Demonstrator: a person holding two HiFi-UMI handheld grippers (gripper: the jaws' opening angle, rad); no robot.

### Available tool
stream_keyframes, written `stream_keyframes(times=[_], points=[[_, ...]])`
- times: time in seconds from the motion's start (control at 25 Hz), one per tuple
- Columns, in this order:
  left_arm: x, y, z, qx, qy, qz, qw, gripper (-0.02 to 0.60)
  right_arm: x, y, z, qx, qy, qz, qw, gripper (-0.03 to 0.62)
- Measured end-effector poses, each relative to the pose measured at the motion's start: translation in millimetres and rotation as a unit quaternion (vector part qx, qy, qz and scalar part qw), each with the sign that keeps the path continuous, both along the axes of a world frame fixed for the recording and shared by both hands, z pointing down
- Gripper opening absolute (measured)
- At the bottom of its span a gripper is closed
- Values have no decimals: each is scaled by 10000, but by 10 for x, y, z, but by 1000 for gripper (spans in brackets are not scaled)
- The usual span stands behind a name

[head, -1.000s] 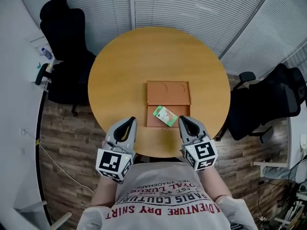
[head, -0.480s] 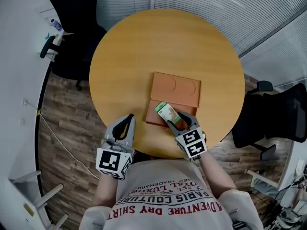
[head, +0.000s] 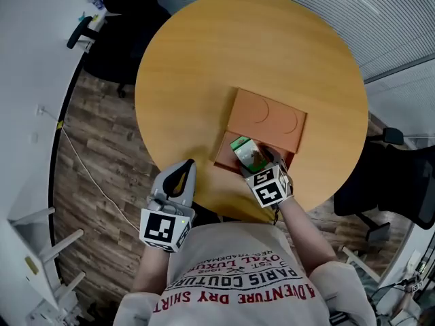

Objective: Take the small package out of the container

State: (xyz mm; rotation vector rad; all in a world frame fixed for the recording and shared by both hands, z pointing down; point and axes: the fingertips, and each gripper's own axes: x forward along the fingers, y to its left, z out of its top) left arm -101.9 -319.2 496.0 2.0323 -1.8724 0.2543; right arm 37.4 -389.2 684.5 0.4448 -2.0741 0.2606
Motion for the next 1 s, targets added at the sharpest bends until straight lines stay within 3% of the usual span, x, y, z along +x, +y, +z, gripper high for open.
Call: stream_keyframes(times=[0.36, 1.0], points=[[-2, 42, 143, -164, -32, 32, 9999, 9, -126, -101, 295, -263, 229, 460, 9983, 376], [-184, 119, 12, 7, 1, 13, 10000, 9, -111, -46, 298, -255, 485, 219, 9983, 356]])
